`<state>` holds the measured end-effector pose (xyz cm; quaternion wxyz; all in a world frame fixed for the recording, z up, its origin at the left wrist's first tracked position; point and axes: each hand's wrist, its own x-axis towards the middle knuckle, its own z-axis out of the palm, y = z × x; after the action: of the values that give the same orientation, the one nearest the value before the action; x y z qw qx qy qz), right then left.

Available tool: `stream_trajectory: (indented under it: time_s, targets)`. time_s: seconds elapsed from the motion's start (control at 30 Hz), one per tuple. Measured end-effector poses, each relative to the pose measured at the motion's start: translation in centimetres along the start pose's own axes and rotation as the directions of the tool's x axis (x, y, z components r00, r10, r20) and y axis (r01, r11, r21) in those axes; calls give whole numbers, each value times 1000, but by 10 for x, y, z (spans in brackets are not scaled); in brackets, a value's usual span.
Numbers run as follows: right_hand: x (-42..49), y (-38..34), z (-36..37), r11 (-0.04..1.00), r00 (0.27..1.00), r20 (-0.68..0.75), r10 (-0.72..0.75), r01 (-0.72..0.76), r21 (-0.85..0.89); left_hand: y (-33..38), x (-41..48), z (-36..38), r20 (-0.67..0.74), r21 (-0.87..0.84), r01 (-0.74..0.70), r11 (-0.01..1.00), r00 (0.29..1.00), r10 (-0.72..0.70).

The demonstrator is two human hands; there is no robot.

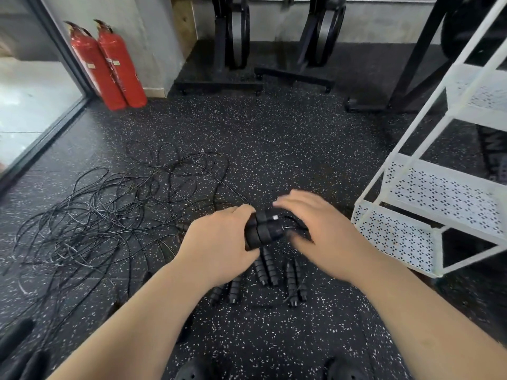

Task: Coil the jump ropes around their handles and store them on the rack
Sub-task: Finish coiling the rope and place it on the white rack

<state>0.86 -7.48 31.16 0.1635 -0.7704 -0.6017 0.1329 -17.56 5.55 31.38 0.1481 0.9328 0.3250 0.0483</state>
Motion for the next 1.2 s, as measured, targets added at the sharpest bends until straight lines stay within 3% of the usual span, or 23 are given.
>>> stream_trajectory:
  time_s: [0.07,0.13,0.2,0.23,0.3,0.37,0.47,0.57,0.8,1.0,1.1,1.2]
  targets:
    - [0,1,1,991,999,16,41,-42,123,0,1,0,6,-207,35,978,999,-35]
    - [1,3,-2,975,997,-51,56,-44,219,0,4,3,54,-466,114,877,994,-100]
    - [2,4,-9,955,988,-128,90,-49,293,1,8,3,152,-761,256,597,964,-220]
    - [2,4,-12,942,981,-158,112,-54,332,1,9,0,225,-869,321,375,934,-278]
    - [1,1,-14,924,971,-193,137,-55,379,1,12,-6,362,-927,373,-29,875,-320]
    - [0,-8,-9,924,965,-220,143,-51,378,3,14,-5,443,-891,380,-249,847,-293]
    - [-2,-29,11,941,957,-254,137,-46,336,12,17,6,501,-817,343,-463,820,-277]
    - [-6,-52,33,939,948,-289,131,-25,343,18,23,15,522,-784,264,-562,770,-366]
    - [-1,-54,42,945,939,-309,147,-42,324,25,28,10,551,-788,202,-582,653,-519]
    - [-12,-65,44,962,963,-247,108,-38,270,30,32,5,491,-759,54,-649,702,-515]
    - [-16,-67,43,989,950,-297,95,-55,141,39,24,-3,540,-720,88,-689,694,-476]
    - [-13,-63,44,977,957,-270,108,-53,204,49,20,-5,569,-693,116,-711,693,-442]
